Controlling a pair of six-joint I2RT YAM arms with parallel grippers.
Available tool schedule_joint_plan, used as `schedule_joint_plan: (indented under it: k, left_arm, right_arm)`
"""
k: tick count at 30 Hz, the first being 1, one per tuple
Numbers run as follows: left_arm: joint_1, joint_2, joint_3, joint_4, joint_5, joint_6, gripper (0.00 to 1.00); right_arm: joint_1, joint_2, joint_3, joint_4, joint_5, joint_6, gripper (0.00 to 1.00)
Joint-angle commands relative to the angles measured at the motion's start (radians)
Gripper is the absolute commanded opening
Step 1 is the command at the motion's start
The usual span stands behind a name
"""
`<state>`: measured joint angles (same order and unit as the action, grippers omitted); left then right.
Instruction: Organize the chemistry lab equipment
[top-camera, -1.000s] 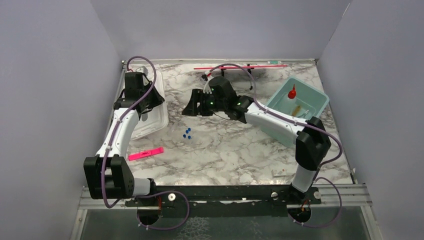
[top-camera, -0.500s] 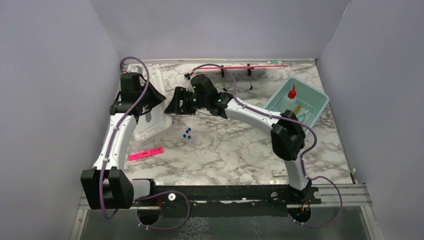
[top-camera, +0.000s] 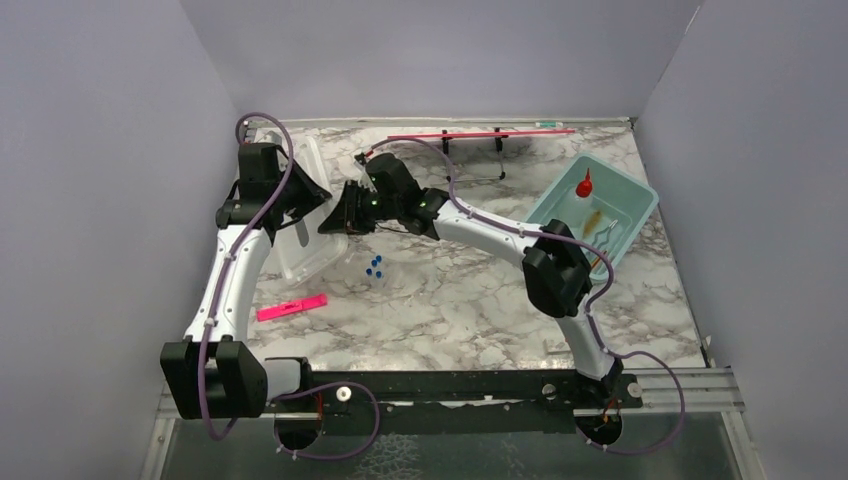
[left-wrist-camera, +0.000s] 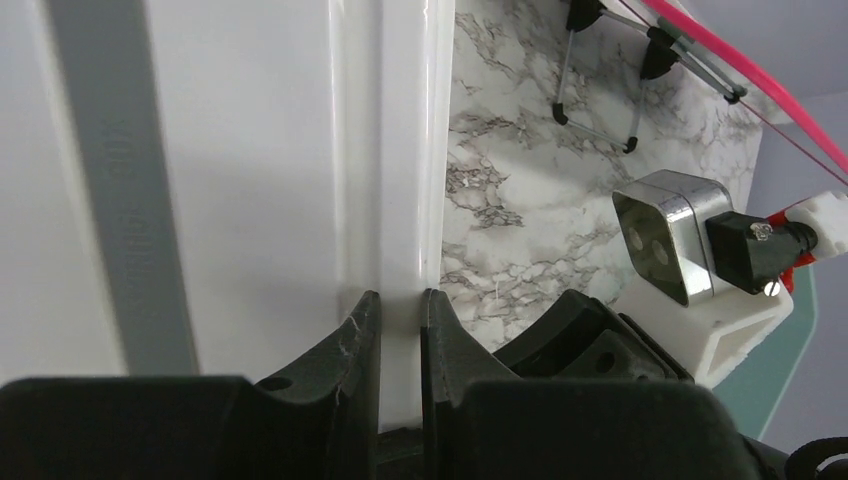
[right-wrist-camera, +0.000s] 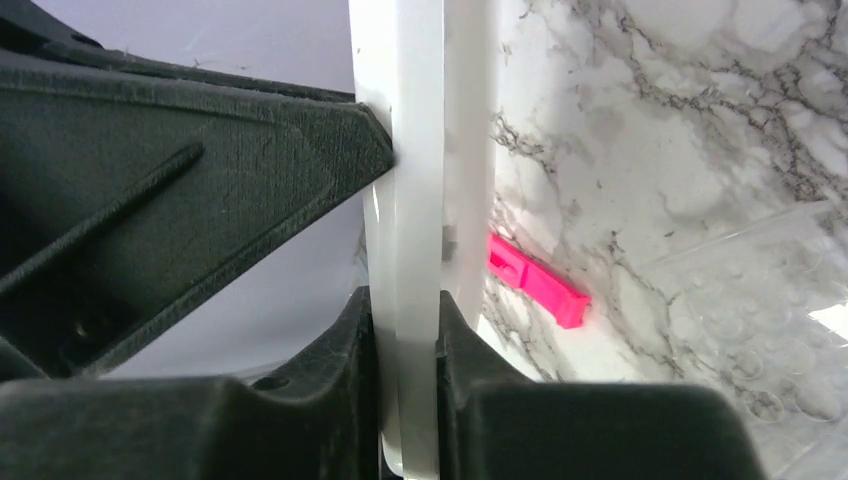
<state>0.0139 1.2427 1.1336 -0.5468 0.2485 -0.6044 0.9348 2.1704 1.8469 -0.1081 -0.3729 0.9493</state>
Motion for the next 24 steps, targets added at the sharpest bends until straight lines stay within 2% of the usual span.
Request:
schedule_joint_plan:
  k: [1,3,5,9,12,15,19,24]
  left_arm:
    - [0.006,-0.025,0.056,0.000,0.027,-0.005,0.08]
    - [0.006,-0.026,0.073,-0.014,0.021,-0.005,0.14]
    - [0.006,-0.028,0.103,-0.027,0.016,0.005,0.27]
    - [0.007,-0.025,0.193,-0.068,-0.005,0.035,0.58]
    - [0.006,-0.021,0.285,-0.104,-0.034,0.071,0.72]
    - [0.007,-0.017,0.395,-0.127,-0.035,0.116,0.78]
    - [0.006,0.005,0.520,-0.134,0.001,0.156,0.81]
    - [-0.026,0.045,0.614,-0.097,0.153,0.231,0.82]
  right_arm:
    - [0.006,-0.001,0.040,0.018,0.002,0.036,0.08]
    - [0.005,-0.038,0.008,0.048,0.016,0.039,0.03]
    - [0.006,-0.081,-0.027,0.080,0.034,0.027,0.01]
    - [0.006,-0.168,-0.101,0.163,0.030,-0.010,0.01]
    - [0.004,-0.224,-0.127,0.174,0.009,-0.053,0.01]
    - [0.000,-0.297,-0.171,0.183,0.017,-0.104,0.01]
    - [-0.035,-0.401,-0.219,0.162,0.059,-0.157,0.01]
    - [-0.147,-0.559,-0.293,0.152,0.080,-0.172,0.01]
